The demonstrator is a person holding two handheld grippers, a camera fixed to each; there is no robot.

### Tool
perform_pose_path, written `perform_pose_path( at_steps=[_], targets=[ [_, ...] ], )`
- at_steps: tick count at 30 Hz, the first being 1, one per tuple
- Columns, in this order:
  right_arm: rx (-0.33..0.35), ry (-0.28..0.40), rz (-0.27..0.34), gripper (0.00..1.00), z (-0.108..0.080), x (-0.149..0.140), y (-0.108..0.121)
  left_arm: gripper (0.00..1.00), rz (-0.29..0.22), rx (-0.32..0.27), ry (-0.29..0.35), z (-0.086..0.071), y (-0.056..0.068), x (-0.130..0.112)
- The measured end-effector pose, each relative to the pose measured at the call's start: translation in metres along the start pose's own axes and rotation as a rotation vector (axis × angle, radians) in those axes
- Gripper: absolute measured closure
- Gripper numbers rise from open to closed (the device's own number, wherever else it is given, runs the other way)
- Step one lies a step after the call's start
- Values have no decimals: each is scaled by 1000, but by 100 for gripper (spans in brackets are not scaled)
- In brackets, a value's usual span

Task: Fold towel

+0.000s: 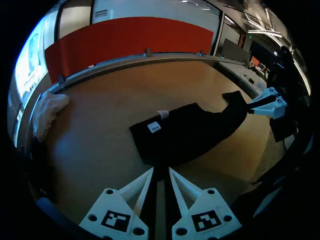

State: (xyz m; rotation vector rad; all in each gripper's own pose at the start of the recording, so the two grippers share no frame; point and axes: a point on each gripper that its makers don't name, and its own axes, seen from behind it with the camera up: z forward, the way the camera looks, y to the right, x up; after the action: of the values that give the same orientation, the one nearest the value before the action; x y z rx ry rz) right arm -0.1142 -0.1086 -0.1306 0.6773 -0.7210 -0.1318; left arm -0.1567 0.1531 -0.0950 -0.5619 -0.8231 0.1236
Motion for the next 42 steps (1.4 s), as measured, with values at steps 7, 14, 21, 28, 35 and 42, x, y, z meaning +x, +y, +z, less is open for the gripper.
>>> perform_pose_path(
  at_steps=[7,14,21,28,35,42],
  targets=[
    [0,-9,2,86,2,-5,0,89,-8,-3,3,0,1,0],
    [-5,-20,-3,86,7,-4,6,89,-25,2,12,7,-2,6],
    [-19,-37,3,86,21,-3,21,89,-52,12,18,23,-10,14],
    [-47,-71,38,86,43,-9,40,89,-68,14,-6,44,-15,13],
    [-50,-84,65,86,56,-14,47,89,-72,27,-25,59,-19,12],
    [-60,-103,59,86,66,-19,57,89,-86,36,-32,72,-23,13]
  ],
)
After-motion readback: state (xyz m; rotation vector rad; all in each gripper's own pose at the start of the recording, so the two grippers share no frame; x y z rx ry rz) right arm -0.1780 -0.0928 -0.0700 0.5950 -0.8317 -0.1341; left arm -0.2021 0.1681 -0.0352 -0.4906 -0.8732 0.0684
